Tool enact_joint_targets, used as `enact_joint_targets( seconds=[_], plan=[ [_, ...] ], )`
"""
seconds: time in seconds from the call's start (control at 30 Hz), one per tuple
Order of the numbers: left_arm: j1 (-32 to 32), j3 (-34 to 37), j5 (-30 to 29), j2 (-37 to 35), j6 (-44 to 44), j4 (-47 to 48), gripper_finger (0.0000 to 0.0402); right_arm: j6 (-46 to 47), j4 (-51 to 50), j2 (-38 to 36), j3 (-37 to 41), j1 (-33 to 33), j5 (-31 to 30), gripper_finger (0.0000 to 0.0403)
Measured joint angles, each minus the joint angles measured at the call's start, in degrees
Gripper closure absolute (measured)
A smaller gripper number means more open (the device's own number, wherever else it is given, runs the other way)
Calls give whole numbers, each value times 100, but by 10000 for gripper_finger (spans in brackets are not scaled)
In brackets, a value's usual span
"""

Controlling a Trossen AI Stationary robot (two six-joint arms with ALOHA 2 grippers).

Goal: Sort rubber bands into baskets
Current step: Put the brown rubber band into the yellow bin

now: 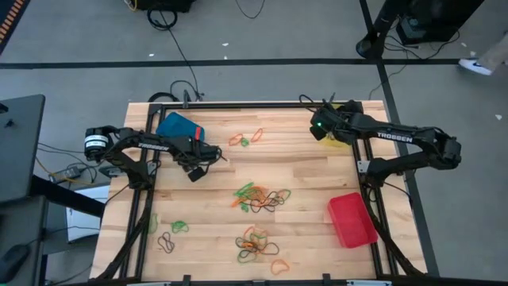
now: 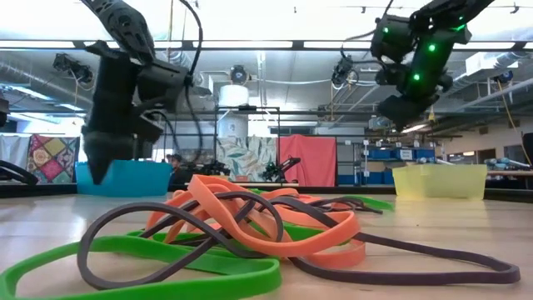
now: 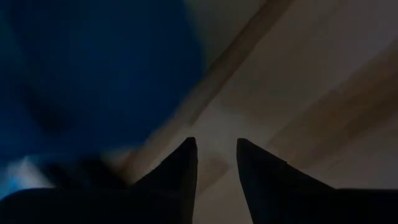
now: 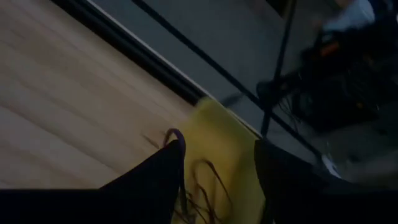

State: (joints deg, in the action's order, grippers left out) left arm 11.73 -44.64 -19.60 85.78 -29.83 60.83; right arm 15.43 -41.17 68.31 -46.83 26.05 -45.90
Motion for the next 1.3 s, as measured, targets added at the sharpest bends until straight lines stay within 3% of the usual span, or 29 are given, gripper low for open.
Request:
enact_joint_targets(
  seconds=[0.33,0.57,0.77,0.83,0.97,1.17,1.3],
  plan=[
    [-132,0,-224,-7,-638,731,284,-64,683,0,0,-693,248,194],
    [-136,-272,-289,-179,261,-235,284,-68,797,-2,0,-958,231,194],
    [-122,-774,-130,-215,1196,-1269,284,-212,473,-2,0,-656,-1125,194],
    [-89,-892,-129,-210,1460,-1418,284,-191,461,-4,0,-458,-1249,194],
    [77,-953,-254,-210,1814,-2010,284,90,436,-4,0,-139,-813,194],
    [549,-951,-332,-188,2163,-2312,284,871,-391,-4,0,305,-788,194],
    [795,-951,-299,-188,2258,-2476,288,1278,-847,-4,0,571,47,194]
  ],
)
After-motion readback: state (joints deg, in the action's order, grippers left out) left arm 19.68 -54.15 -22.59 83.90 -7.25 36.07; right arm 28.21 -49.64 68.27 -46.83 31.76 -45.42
